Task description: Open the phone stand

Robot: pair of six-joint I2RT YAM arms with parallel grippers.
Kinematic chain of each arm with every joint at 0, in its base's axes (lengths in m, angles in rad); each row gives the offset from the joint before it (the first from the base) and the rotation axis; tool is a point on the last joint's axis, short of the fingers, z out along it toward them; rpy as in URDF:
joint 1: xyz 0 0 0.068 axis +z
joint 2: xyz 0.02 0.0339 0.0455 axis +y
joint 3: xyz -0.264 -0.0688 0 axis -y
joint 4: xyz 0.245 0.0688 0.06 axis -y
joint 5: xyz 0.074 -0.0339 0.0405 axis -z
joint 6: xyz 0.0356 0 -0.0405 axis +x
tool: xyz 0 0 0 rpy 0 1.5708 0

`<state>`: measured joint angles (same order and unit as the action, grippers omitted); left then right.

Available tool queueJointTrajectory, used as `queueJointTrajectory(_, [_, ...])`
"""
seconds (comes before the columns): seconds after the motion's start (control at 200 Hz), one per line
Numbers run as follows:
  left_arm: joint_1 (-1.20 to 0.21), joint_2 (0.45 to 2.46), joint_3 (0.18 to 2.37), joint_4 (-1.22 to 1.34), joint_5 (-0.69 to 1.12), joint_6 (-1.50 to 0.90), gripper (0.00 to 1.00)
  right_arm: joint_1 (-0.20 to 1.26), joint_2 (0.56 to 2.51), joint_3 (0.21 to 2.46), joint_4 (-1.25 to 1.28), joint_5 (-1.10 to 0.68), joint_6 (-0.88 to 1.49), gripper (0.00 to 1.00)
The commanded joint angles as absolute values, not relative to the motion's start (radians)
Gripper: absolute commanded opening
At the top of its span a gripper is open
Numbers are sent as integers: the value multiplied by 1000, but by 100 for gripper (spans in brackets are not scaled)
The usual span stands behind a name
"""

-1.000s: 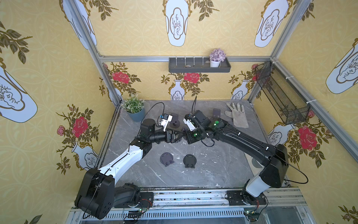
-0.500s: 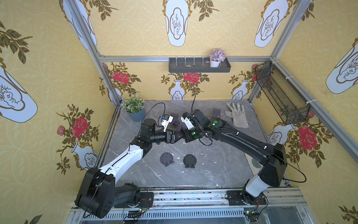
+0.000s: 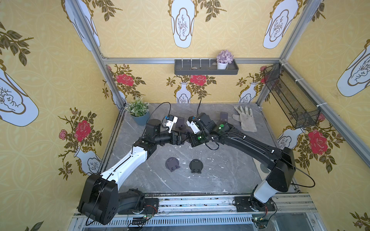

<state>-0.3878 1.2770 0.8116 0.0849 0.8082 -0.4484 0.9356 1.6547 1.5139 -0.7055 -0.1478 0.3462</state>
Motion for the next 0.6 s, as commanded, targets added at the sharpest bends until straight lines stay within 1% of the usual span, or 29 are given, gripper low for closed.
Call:
queueJointTrajectory(0.0, [-387, 1282, 796, 107, 831, -444, 85, 937, 1656, 1526, -680, -140, 344, 0])
queueJointTrajectory(0.1, [-387, 1278, 793, 114, 830, -450, 79, 937, 1658, 1526, -686, -135, 343, 0])
queueJointTrajectory(0.15, [-387, 1276, 794, 119, 831, -456, 78, 937, 1661, 1524, -686, -134, 344, 0])
queueJointTrajectory(0.19, [-387, 1276, 793, 121, 827, -458, 79, 937, 1663, 1524, -689, -132, 343, 0])
queueJointTrajectory(0.265, [-388, 1276, 799, 116, 819, -459, 84, 937, 1664, 1523, -693, -125, 344, 0])
queueJointTrajectory(0.365, [-388, 1275, 805, 112, 814, -459, 85, 937, 1664, 1519, -694, -120, 345, 0])
queueJointTrajectory(0.54, [-386, 1272, 803, 106, 805, -456, 77, 937, 1660, 1507, -692, -113, 348, 0])
queueJointTrajectory(0.595, [-387, 1268, 804, 100, 792, -456, 77, 937, 1659, 1502, -694, -104, 351, 0])
